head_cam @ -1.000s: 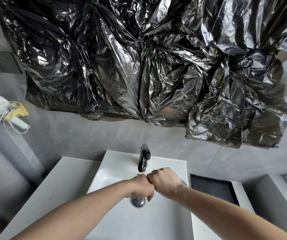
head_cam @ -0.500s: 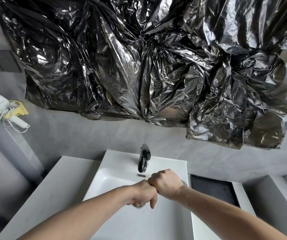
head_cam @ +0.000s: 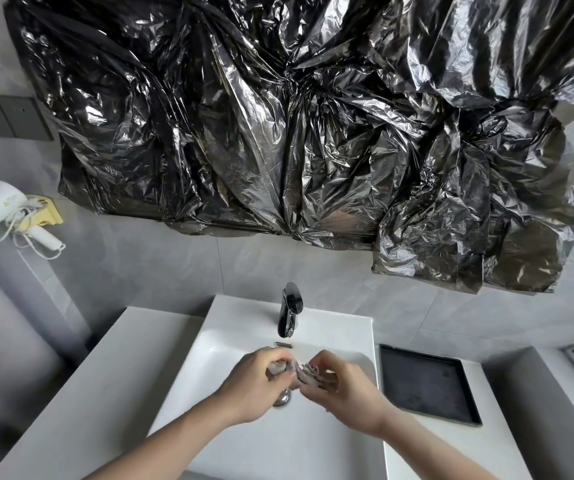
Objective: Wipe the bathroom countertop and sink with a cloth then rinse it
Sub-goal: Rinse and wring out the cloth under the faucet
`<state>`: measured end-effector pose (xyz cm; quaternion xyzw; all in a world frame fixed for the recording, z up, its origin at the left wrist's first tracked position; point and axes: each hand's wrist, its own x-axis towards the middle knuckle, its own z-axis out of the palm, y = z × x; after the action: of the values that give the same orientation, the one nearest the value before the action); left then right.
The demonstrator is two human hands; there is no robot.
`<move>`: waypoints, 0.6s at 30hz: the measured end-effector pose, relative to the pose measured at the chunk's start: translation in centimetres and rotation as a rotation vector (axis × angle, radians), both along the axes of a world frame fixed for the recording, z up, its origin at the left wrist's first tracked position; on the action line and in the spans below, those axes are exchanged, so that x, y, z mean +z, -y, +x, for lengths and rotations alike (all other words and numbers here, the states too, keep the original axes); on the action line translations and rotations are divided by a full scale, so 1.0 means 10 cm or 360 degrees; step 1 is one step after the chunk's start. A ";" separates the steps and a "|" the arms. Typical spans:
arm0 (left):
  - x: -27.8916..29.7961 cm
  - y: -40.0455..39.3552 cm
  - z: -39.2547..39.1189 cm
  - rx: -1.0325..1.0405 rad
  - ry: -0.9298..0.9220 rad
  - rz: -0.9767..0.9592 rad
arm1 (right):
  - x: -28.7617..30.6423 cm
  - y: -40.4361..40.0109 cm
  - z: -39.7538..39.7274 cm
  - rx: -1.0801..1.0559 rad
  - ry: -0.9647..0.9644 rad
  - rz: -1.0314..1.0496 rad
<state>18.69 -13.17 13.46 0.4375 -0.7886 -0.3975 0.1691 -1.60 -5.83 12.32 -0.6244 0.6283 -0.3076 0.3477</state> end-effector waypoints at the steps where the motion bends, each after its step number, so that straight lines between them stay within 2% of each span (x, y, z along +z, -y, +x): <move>1: -0.02 -0.03 0.07 0.0022 -0.0064 -0.0050 | 0.01 -0.08 0.03 -0.0020 0.0081 0.0036; 7: 0.00 -0.34 0.36 0.0124 -0.0342 -0.0148 | 0.01 -0.46 0.21 -0.0311 0.0293 0.0081; 12: 0.12 -0.55 0.58 0.0138 -0.0431 -0.0195 | -0.10 -0.64 0.30 -0.0576 0.0804 0.0226; 15: 0.12 -0.61 0.69 0.0109 -0.0394 -0.0117 | -0.09 -0.71 0.34 -0.0696 0.0988 0.0228; 18: 0.10 -0.67 0.79 0.0041 -0.0171 0.0121 | -0.02 -0.75 0.39 -0.0689 0.1027 0.0103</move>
<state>26.55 -6.46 14.43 0.4317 -0.7570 -0.4480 0.1995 2.29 1.71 12.10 -0.3370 0.6132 -0.5345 0.4740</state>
